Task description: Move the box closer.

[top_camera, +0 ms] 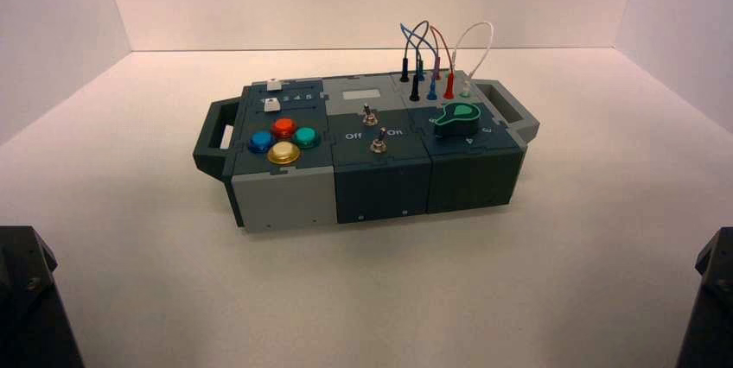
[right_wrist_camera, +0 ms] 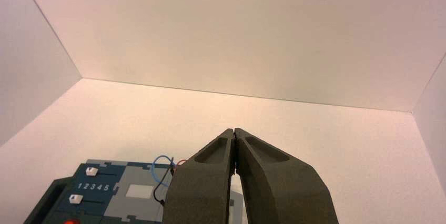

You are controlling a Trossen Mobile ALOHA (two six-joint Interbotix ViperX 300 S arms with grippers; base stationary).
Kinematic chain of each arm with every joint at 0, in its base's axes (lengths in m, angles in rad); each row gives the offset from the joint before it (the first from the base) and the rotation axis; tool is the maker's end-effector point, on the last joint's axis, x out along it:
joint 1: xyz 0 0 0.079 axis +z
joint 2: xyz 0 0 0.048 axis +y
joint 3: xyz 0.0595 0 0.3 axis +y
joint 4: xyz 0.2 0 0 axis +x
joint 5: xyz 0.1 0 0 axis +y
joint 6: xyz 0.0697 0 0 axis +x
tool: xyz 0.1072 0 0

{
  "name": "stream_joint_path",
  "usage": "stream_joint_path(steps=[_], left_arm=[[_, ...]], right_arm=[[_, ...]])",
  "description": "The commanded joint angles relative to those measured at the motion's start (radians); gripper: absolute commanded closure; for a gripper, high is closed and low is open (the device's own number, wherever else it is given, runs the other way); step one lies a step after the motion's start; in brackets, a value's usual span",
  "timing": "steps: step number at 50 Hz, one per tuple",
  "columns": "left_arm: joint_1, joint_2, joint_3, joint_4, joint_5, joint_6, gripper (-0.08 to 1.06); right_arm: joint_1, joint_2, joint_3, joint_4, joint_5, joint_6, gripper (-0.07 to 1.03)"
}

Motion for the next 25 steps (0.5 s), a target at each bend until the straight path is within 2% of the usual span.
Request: stream_joint_path(steps=[1, 18, 25], left_arm=[[-0.003, -0.005, -0.012, -0.002, -0.003, 0.003, 1.01], [-0.003, -0.002, -0.017, -0.002, 0.008, 0.003, 1.01], [-0.015, 0.041, -0.058, -0.002, 0.078, 0.003, 1.01]], right_arm=[[0.002, 0.005, -0.028, 0.000, -0.003, -0.002, 0.99], [0.002, 0.006, -0.028, 0.000, 0.005, -0.002, 0.99], [0.014, 0.023, -0.051, 0.002, 0.037, 0.002, 0.99]])
